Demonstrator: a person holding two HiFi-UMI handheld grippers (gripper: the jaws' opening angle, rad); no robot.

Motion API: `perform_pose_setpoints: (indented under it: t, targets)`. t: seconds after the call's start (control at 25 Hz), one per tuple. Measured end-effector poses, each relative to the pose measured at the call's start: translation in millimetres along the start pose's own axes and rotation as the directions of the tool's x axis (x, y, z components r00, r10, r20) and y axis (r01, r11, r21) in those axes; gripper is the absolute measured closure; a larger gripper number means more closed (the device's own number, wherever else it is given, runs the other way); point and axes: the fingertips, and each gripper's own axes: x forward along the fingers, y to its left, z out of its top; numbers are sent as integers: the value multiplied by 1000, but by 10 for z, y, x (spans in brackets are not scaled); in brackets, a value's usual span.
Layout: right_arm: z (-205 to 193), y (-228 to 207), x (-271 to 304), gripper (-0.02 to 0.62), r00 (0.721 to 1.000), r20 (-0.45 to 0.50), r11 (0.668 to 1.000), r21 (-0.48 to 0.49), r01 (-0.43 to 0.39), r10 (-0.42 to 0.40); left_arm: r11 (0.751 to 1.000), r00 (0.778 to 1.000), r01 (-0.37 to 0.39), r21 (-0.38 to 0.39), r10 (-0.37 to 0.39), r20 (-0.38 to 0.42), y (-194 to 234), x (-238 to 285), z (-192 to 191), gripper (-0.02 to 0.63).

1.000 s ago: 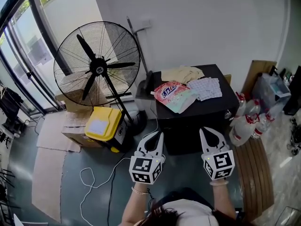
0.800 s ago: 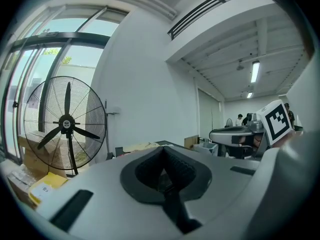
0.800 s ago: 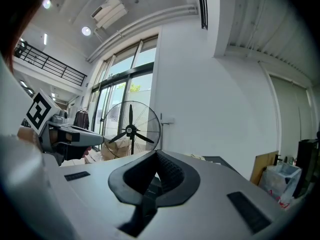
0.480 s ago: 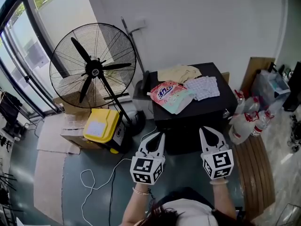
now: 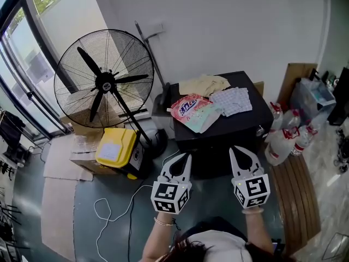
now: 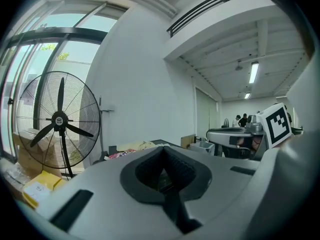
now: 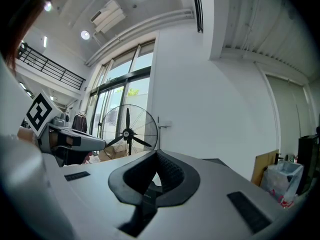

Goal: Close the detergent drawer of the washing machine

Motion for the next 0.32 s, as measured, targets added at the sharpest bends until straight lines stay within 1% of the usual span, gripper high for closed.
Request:
perform_pose_setpoints:
  t: [0.32]
  targets:
    - [16,-97,-57,569,1000,26,1000,11,13,-14,1000,1000,12,7,-12,-6,-78,66,-9,588]
